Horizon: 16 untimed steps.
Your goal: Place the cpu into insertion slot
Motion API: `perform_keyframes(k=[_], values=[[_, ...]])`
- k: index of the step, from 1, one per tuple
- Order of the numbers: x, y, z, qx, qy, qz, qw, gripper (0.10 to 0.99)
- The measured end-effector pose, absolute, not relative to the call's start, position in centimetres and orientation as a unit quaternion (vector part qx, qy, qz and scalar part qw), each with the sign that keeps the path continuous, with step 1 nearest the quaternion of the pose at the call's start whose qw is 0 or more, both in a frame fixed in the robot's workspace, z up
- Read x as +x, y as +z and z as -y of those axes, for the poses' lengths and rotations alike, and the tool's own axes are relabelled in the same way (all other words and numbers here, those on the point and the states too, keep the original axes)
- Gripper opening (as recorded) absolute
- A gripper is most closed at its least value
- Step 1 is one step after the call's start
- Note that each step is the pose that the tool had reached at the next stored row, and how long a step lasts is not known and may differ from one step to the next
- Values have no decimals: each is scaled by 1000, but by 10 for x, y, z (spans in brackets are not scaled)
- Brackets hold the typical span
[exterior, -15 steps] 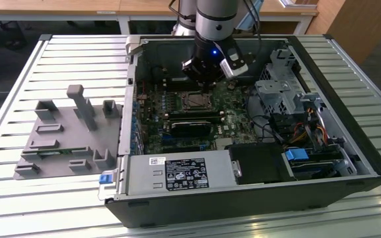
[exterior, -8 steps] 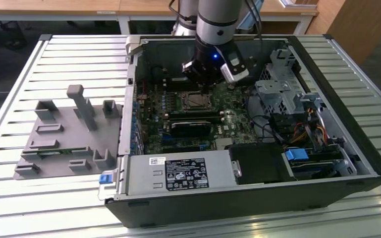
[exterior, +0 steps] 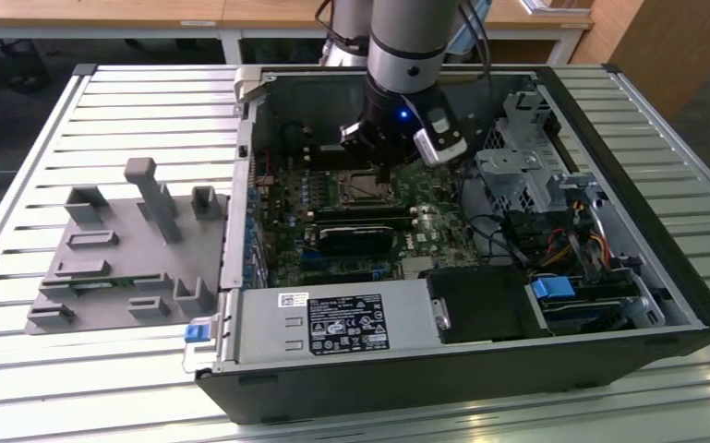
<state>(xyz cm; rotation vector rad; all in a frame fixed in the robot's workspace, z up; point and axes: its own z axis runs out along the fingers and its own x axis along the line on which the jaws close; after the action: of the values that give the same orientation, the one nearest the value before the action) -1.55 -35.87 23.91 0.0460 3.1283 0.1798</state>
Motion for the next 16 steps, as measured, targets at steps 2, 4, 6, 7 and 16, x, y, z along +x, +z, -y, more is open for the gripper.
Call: perform_keyframes(k=[2,4,6,7,16], values=[[-15,238,359,15,57,-998,4,106],[-15,237,361,15,57,-998,4,106],[-15,237,364,15,57,-998,4,106],[-15,237,366,15,57,-998,4,106],[-21,236,374,15,57,-998,4,106]])
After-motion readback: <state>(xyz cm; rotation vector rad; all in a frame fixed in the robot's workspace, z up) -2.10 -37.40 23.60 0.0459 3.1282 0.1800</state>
